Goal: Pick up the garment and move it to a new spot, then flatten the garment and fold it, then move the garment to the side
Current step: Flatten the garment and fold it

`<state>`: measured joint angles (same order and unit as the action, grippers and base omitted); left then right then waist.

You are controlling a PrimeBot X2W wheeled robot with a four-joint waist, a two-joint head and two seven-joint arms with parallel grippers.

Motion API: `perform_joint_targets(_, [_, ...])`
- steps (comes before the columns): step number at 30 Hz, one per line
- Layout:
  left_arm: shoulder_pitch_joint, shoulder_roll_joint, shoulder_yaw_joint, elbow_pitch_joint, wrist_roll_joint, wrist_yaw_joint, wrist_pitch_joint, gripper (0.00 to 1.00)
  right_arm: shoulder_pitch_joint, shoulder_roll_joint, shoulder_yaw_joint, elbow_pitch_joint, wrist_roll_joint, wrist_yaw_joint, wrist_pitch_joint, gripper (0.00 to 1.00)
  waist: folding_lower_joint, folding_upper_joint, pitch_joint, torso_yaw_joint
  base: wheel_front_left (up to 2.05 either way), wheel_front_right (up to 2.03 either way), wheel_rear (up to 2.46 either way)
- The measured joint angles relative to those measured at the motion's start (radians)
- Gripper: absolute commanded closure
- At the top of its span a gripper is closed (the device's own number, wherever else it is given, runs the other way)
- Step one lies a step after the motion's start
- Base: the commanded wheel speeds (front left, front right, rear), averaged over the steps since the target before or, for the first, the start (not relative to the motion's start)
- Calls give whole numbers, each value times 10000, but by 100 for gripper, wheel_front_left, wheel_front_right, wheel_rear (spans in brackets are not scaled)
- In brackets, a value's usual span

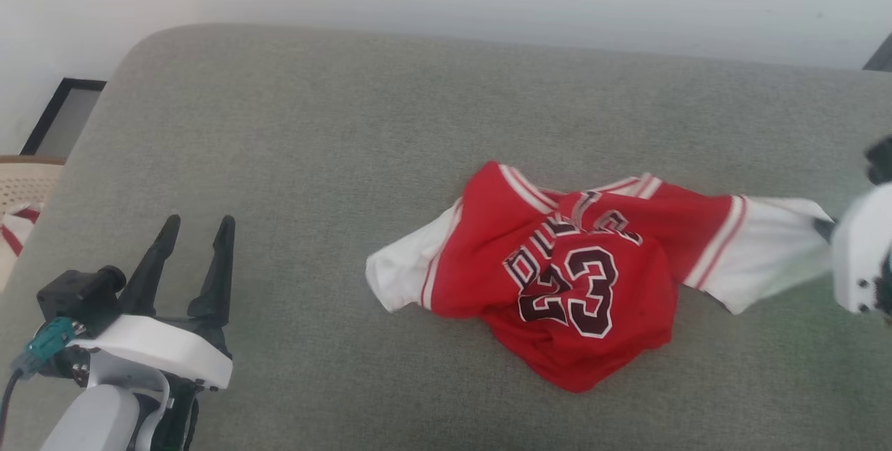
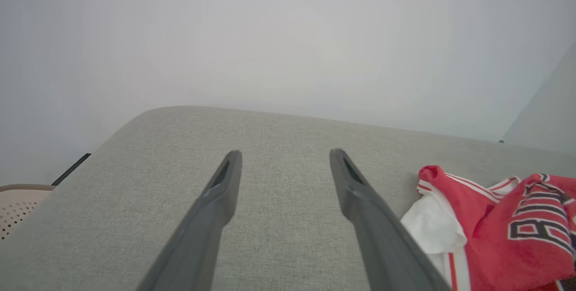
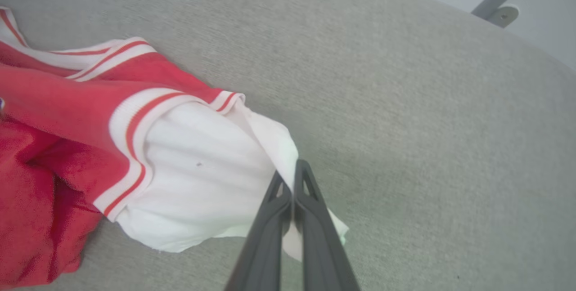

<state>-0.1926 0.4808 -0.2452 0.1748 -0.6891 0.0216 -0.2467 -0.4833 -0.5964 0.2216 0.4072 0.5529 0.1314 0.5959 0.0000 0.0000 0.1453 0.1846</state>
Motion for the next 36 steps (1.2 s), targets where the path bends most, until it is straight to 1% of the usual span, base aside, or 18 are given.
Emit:
perform_joint_targets(3, [-1,6,-44,-40,0,2,61,0,639,-25,-748,-54,-117,2,203,100,0,0,-29,-104,0,0,0])
perform_joint_targets(5, [-7,6,-69,-40,0,2,69,0,975,67,-1179,86,-276,0,205,100,0,0,-8,-115,0,0,0])
perform_joint_targets(10, [-92,46,-128,8,-6,-44,128,0,1295,750,-1668,612,-550,0,82,100,0,0,52,-107,0,0,0])
perform_joint_targets(11, [-130,54,-132,17,-8,-59,136,0,1275,890,-1726,780,-617,0,-2,87,0,0,60,-109,0,0,0])
perform_joint_targets(12, [-159,61,-146,21,-10,-61,163,0,1228,1024,-1764,945,-669,0,-23,67,0,0,67,-116,0,0,0])
perform_joint_targets(13, [-174,69,-171,35,-10,-86,167,0,1154,1114,-1741,1112,-752,0,-48,56,0,0,73,-125,0,0,0])
perform_joint_targets(14, [-176,79,-194,52,-12,-90,180,0,1070,1177,-1724,1262,-823,0,-61,19,0,0,73,-138,0,0,0])
perform_joint_targets(15, [-184,90,-219,59,-15,-100,240,0,964,1252,-1726,1423,-823,0,-61,0,0,0,70,-153,0,0,0])
perform_joint_targets(20, [-319,288,-293,21,-25,-176,533,0,570,1409,-1549,1687,-884,0,-236,0,0,0,-29,-330,0,0,0])
perform_joint_targets(25, [-337,637,-351,-178,-52,-232,1016,0,387,1315,-1323,1262,-918,0,-692,0,0,0,-182,-661,0,0,0])
perform_joint_targets(31, [-336,1141,-556,-579,-173,-399,2013,0,274,1319,-1384,188,-1129,0,-1946,0,0,0,-314,-1218,0,0,0])
perform_joint_targets(36, [-339,1457,-892,-869,-431,-533,3168,0,328,1630,-1747,-639,-1664,0,-3202,0,0,0,-349,-1730,0,0,0])
